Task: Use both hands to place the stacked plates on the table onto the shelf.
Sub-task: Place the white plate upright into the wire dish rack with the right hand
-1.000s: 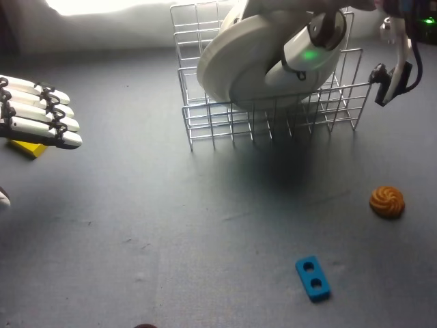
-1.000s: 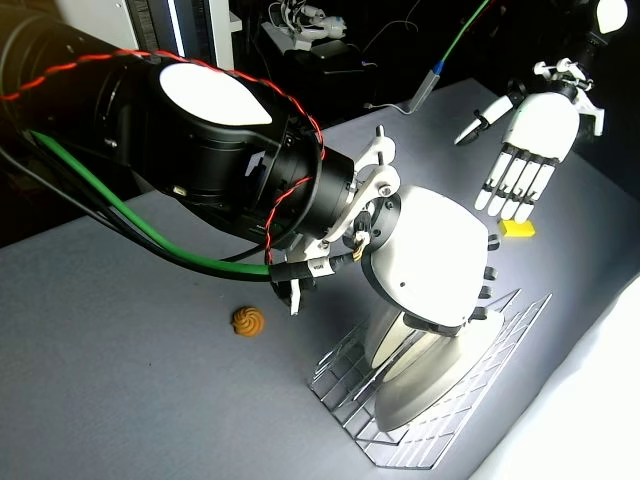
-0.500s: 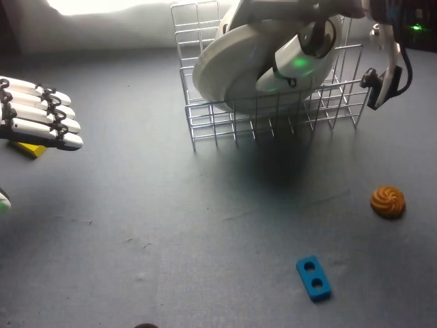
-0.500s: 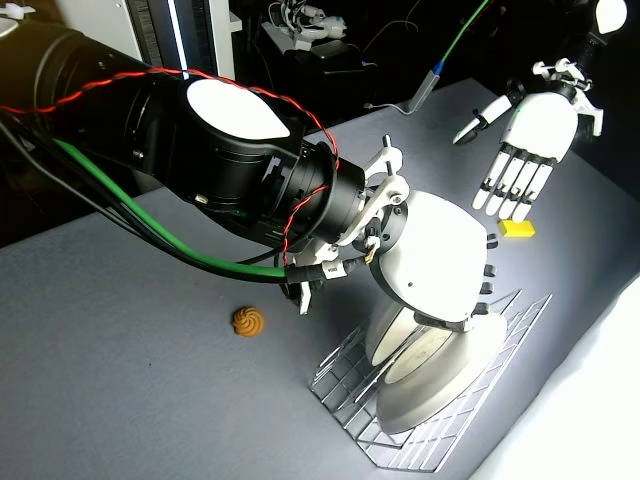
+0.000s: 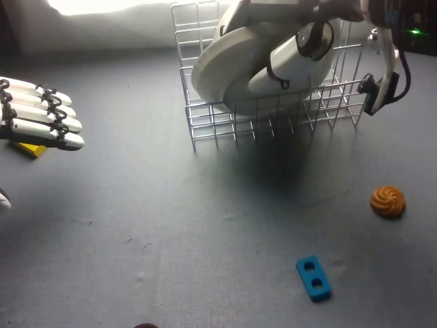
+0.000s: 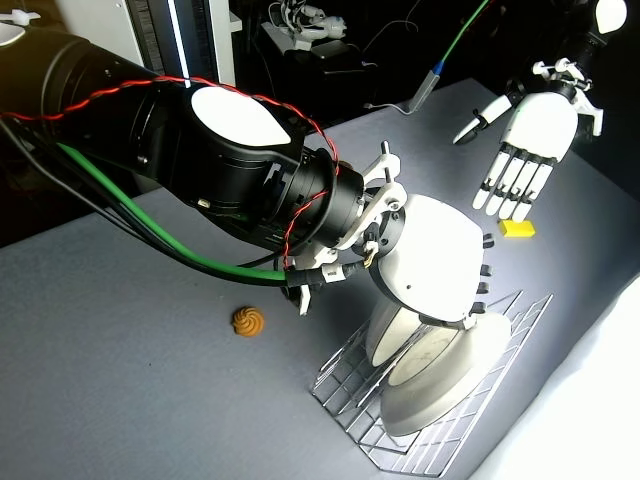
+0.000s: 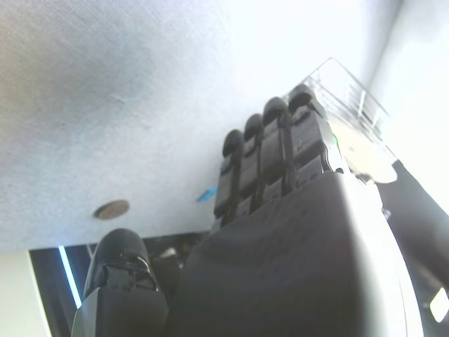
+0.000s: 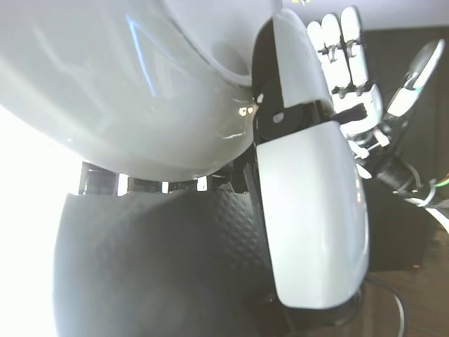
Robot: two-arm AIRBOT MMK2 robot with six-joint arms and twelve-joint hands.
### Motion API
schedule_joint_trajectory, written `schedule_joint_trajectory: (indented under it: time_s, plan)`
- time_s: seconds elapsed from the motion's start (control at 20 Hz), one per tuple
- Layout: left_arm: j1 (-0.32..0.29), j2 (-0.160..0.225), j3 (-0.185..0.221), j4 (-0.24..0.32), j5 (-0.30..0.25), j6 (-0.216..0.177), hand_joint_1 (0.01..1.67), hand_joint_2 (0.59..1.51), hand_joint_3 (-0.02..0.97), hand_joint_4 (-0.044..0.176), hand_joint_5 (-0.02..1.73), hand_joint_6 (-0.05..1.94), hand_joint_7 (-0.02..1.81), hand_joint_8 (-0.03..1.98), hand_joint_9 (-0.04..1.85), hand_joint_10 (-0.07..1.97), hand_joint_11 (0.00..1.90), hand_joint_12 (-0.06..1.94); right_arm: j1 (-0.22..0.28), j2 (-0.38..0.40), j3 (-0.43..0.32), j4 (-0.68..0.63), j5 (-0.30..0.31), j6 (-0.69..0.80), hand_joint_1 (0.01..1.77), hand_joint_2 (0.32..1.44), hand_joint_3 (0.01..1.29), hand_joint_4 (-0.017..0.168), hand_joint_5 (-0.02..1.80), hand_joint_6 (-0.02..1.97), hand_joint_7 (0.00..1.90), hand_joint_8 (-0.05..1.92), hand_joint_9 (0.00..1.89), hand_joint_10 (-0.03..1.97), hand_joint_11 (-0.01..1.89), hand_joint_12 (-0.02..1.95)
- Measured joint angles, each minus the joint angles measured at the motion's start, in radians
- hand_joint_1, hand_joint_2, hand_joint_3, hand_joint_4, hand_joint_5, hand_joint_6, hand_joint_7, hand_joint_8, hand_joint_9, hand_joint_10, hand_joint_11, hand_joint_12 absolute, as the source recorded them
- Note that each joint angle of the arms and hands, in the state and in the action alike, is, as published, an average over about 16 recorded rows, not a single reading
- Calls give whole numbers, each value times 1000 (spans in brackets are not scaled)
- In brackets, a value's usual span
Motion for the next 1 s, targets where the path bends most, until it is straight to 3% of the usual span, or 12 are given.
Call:
schedule_joint_trajectory:
  time_s: [0.15,0.55,1.0]
  plan:
    - [0,0,-1,0,0,0,14,1114,14,-3,91,21,67,6,49,8,16,4,1,0,3,0,3,40,1134,1076,11,-9,820,607,992,40,981,203,641,1298]
    - [0,0,-5,0,0,0,15,1114,13,-3,86,21,68,5,52,9,19,4,7,3,18,0,14,125,1084,1079,11,-8,856,95,944,21,954,93,547,1326]
    - [-7,1,-15,1,-4,0,15,1115,14,-3,86,20,83,5,60,8,22,4,16,15,27,-2,25,140,1062,1066,12,-5,785,21,844,21,867,48,410,1326]
